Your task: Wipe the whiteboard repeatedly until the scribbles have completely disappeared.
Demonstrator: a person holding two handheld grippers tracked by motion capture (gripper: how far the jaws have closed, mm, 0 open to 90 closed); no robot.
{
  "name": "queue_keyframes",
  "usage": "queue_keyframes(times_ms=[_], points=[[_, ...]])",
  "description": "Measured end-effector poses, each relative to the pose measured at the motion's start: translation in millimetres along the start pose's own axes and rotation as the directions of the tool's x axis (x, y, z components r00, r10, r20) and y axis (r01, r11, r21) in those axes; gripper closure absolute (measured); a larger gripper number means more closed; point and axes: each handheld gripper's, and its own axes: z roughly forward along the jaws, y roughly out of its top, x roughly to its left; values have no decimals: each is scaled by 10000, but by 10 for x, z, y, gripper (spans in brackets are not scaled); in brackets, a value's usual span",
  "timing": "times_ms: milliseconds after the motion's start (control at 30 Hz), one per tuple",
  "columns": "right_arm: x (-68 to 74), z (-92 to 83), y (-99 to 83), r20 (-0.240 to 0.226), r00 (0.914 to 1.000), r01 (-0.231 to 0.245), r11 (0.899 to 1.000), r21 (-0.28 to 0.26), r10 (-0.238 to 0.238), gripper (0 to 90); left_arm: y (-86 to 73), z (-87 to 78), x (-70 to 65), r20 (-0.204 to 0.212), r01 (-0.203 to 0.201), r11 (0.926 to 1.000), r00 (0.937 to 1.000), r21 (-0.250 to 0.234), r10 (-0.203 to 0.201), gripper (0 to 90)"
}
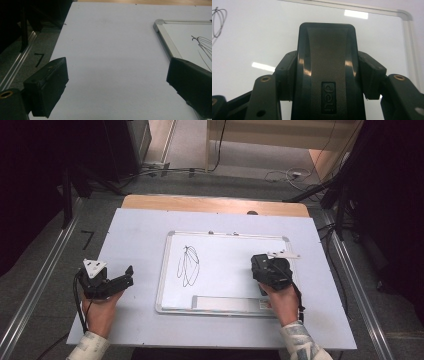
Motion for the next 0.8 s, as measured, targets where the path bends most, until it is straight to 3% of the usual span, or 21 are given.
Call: queue_keyframes(times_ms=[233, 267, 300, 333, 433, 800], points=[[385, 171, 79, -418, 9979, 512, 9985, 197, -504, 382, -3, -4, 12, 34, 77, 10000, 10000, -32, -77, 44], [385, 171, 79, -418, 9979, 512, 9985, 197, -504, 382, -3, -3, 12, 43, 67, 10000, 10000, -18, -67, 43], [505, 225, 110, -508, 9961, 735, 9969, 289, -720, 382, -2, -2, 11, 54, 67, 10000, 10000, -6, -67, 44], [505, 225, 110, -508, 9961, 735, 9969, 289, -720, 382, -2, -1, 10, 65, 66, 10000, 10000, -1, -66, 44], [715, 322, 181, -679, 9925, 1044, 9939, 367, -1017, 382, -1, 0, 11, 105, 35, 10000, 9999, 20, -36, 44], [1045, 512, 276, -915, 9872, 1361, 9893, 531, -1309, 382, -5, -15, 26, 204, 126, 9999, 9997, -42, -126, 44]])
